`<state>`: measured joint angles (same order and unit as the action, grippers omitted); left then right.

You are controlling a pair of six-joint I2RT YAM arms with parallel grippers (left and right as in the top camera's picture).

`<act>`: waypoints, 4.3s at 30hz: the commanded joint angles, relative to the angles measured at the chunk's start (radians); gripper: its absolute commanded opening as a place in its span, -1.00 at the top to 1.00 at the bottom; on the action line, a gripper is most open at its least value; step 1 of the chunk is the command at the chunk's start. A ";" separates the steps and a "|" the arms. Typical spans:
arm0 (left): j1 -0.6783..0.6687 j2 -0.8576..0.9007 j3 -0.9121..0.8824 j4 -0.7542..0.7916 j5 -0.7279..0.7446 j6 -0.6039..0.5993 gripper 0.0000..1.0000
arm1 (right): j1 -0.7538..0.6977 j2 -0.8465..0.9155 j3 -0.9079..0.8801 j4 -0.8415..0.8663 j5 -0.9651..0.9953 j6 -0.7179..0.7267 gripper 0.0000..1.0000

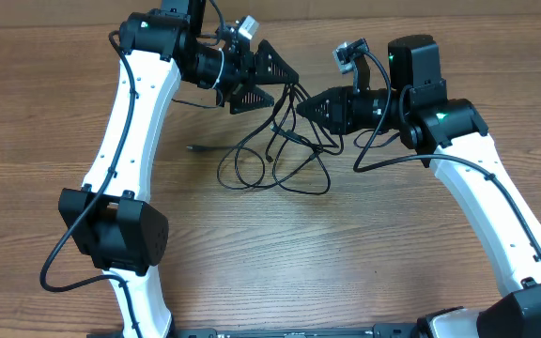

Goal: Untangle cables

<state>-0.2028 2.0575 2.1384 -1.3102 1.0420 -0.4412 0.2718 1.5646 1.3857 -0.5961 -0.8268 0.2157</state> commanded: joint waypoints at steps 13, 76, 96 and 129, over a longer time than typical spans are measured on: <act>-0.074 -0.035 0.024 -0.002 -0.179 -0.323 -0.53 | 0.010 0.003 0.028 0.065 -0.094 -0.012 0.92; -0.011 -0.035 0.024 -0.088 -0.103 -0.272 0.92 | 0.008 0.003 0.028 -0.039 0.135 -0.042 -0.84; 0.031 -0.036 0.024 -0.227 0.067 -0.251 0.91 | 0.011 0.003 0.028 -0.072 0.373 -0.043 -1.00; 0.169 -0.039 0.024 0.025 0.540 -0.157 0.92 | 0.151 0.244 0.027 -0.196 0.517 -0.094 -1.00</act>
<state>-0.1062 2.0533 2.1502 -1.2930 1.4811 -0.6170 0.4255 1.8000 1.4136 -0.7578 -0.4423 0.1444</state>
